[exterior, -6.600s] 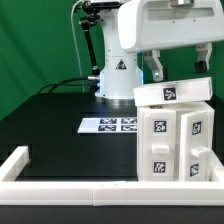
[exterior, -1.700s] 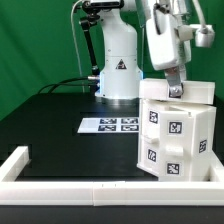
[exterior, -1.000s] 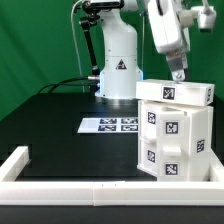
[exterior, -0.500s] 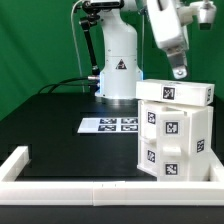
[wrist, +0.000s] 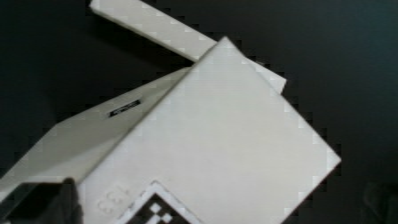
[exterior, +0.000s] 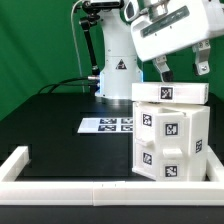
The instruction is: Assemble cabinet
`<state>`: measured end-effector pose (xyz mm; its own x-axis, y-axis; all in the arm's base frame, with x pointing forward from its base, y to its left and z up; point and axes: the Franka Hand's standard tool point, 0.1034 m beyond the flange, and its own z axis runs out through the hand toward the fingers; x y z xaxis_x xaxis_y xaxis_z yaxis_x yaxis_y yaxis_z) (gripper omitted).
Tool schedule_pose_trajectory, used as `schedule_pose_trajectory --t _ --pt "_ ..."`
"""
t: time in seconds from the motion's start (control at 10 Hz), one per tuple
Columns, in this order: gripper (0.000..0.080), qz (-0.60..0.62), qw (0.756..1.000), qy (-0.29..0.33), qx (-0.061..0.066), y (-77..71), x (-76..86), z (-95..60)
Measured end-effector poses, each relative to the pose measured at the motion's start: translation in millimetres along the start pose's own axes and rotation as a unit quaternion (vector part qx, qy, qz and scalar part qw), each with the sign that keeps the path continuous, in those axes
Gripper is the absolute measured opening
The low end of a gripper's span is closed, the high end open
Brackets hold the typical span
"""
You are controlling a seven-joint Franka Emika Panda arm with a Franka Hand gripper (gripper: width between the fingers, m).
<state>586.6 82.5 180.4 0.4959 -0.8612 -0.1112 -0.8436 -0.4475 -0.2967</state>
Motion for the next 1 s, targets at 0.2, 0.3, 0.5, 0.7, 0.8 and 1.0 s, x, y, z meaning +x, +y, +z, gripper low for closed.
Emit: schedule_pose_trajectory --t 0.2,0.3,0.5,0.7,0.8,1.0 --pt "0.0797 -0.08 0.997 0.0 0.0 0.1 0.3 -0.3" --pt "0.0797 -0.122 0.993 0.002 -0.001 -0.9 -0.7 -1.1" --pt "0.0797 -0.246 0.969 0.009 -0.008 -4.8 -3.3 -5.1" --pt "0.0797 -0.336 0.942 0.013 -0.008 -10.6 -1.8 -10.1" --pt "0.0797 -0.409 0.912 0.014 -0.011 -10.6 -0.8 -10.4" --pt "0.0797 -0.472 0.881 0.014 -0.015 -9.5 0.2 -9.0"
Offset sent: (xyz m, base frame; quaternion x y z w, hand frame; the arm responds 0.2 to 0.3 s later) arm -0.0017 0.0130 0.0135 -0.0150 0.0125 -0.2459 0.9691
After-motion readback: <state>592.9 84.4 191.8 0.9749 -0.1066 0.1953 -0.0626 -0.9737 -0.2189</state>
